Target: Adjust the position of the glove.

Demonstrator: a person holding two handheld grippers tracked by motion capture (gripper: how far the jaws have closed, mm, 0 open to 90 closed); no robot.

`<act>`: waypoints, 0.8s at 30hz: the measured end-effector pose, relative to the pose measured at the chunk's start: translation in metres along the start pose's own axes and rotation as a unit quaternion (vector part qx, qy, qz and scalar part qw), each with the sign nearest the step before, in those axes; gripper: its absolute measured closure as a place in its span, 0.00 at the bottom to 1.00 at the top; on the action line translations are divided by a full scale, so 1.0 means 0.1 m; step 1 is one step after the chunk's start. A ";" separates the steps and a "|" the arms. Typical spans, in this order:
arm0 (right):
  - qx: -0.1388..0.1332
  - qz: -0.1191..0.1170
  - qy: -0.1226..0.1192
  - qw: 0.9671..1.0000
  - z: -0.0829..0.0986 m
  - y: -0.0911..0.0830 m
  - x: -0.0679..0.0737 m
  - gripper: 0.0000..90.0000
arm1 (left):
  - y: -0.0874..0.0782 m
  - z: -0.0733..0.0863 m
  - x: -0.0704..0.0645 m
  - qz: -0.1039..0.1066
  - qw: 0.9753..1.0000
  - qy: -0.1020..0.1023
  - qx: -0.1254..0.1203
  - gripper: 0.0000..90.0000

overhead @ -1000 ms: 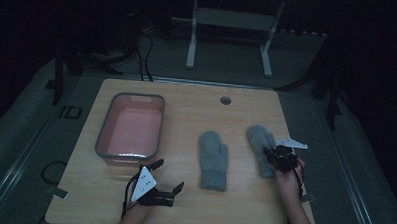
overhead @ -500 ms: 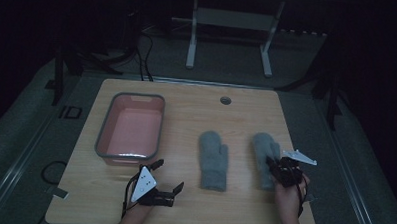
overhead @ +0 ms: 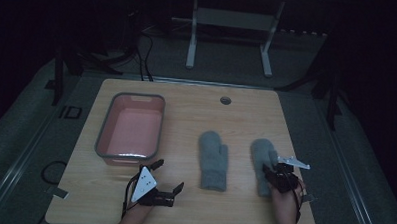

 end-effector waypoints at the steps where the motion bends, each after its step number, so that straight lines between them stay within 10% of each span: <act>1: 0.000 -0.004 0.000 1.000 -0.01 -0.02 -0.01 0.58 | 0.00 0.00 0.00 0.000 1.000 0.000 0.000 0.01; 13: -0.025 -0.054 -0.071 0.996 -0.21 -0.17 -0.04 0.53 | 0.00 0.00 0.00 -0.001 1.000 -0.001 -0.001 0.01; 21: -0.006 0.003 -0.116 0.993 -0.04 0.07 -0.03 0.55 | 0.00 0.00 0.00 -0.001 1.000 -0.001 0.000 0.01; 24: -0.003 -0.004 -0.091 0.996 0.00 0.11 -0.02 0.69 | 0.00 0.00 0.00 0.000 1.000 -0.001 0.000 0.01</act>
Point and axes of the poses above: each handheld gripper's, and its own axes: y roughly forward along the jaws, z roughly out of its underside, x roughly to its left, the point moved 6 cm from there along y, roughly forward along the jaws, and after that the axes turned 15 degrees about z, right-handed, at the moved point
